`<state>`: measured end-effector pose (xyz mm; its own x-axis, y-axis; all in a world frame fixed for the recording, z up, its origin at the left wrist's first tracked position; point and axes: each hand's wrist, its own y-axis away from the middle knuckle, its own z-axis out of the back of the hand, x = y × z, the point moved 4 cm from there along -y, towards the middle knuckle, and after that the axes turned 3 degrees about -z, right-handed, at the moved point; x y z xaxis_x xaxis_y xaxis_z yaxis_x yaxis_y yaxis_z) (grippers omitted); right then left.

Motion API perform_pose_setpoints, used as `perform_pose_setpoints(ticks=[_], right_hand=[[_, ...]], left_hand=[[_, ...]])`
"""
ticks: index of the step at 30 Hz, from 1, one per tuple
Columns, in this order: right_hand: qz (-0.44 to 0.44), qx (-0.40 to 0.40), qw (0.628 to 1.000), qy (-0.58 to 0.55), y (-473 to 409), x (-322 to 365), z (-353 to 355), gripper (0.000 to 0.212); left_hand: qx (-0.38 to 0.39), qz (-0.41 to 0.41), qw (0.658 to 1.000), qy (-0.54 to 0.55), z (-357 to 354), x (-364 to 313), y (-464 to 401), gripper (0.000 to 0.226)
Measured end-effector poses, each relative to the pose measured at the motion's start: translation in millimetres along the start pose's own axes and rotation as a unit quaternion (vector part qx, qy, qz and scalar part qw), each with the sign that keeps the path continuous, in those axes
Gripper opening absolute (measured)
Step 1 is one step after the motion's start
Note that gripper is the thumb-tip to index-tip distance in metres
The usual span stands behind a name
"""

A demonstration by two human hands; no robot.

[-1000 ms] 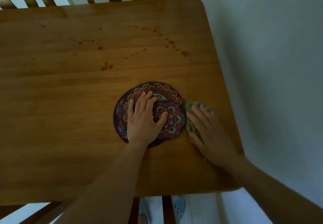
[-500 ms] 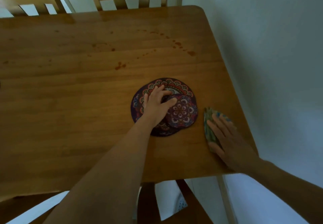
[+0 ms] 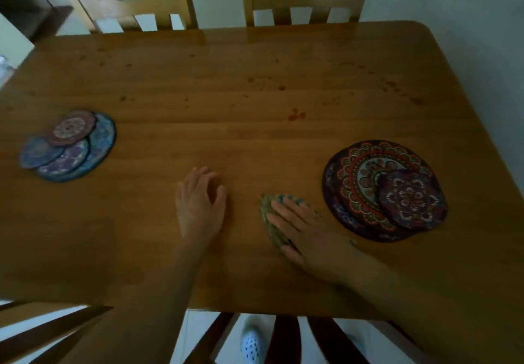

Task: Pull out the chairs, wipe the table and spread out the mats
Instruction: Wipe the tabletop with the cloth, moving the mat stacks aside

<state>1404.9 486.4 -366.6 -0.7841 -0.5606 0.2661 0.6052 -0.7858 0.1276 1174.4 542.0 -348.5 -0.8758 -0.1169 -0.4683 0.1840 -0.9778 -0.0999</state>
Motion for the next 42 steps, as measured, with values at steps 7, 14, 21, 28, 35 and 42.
perform_pose_setpoints(ticks=[7,14,21,28,35,42], right_hand=[[-0.215,-0.038,0.975,-0.041,-75.9,-7.4,15.5,0.06],[-0.391,-0.103,0.912,-0.061,-93.5,-45.9,25.4,0.058],[-0.105,-0.091,0.989,-0.055,-137.9,104.4,-10.3,0.05],[-0.161,-0.085,0.851,-0.493,-111.0,105.3,25.9,0.027],[-0.235,-0.077,0.948,-0.202,-127.9,51.0,22.6,0.05],[-0.046,-0.064,0.997,-0.012,-132.4,75.1,-1.6,0.043]], left_hand=[[0.047,0.013,0.992,-0.115,25.0,84.5,-5.2,0.055],[0.032,-0.007,0.992,-0.124,20.1,87.9,-4.1,0.059],[0.027,-0.005,0.996,-0.09,20.4,87.4,-6.3,0.058],[-0.004,0.007,1.0,0.013,26.6,91.2,-7.2,0.059],[0.008,0.013,1.0,-0.019,26.5,90.4,-7.4,0.055],[0.001,0.011,1.0,-0.013,26.6,91.6,-8.1,0.053]])
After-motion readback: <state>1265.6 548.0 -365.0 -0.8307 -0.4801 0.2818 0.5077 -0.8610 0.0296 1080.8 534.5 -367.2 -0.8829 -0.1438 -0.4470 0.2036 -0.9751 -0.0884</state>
